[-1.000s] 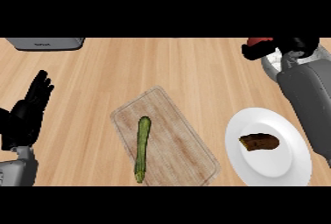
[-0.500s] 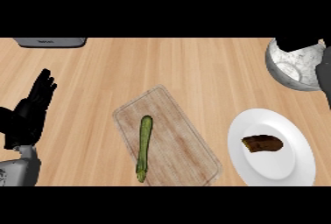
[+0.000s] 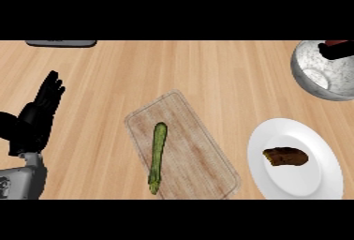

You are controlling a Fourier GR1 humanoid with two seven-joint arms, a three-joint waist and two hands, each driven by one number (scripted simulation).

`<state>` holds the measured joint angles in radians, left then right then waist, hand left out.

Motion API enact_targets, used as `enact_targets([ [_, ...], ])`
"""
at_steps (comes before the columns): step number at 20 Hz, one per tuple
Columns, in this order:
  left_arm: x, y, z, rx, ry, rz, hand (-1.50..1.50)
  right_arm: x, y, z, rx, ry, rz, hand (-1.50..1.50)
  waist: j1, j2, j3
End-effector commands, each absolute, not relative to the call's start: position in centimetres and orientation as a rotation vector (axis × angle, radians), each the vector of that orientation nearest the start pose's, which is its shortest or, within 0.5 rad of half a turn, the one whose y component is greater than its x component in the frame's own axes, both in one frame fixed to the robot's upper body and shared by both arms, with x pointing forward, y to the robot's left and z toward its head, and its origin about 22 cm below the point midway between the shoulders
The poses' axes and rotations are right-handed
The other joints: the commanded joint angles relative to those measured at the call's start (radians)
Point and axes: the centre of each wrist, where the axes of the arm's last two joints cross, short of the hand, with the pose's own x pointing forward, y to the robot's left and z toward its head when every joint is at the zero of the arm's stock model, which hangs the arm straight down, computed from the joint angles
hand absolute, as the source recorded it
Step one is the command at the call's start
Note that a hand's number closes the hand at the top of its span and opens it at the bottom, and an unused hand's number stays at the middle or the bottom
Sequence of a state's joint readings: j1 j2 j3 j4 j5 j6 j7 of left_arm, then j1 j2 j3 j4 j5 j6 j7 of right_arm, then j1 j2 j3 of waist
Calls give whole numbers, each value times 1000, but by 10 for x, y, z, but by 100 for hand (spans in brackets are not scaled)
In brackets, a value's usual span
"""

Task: Pick the bell pepper from the plate and place it in the bowl

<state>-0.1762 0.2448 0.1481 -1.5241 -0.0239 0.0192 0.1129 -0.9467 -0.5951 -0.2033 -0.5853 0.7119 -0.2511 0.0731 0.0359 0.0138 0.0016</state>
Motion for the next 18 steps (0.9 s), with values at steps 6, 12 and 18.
enact_targets([
  [6,274,286,58,275,-1615,-117,0,418,-416,149,-1245,-1387,377,150,31,9,2],
  [12,298,283,67,292,-1612,-114,0,398,-444,125,-1097,-1043,430,-150,27,21,3],
  [18,297,277,73,271,-1616,-122,0,392,-459,137,-941,-1241,382,-150,27,18,6],
])
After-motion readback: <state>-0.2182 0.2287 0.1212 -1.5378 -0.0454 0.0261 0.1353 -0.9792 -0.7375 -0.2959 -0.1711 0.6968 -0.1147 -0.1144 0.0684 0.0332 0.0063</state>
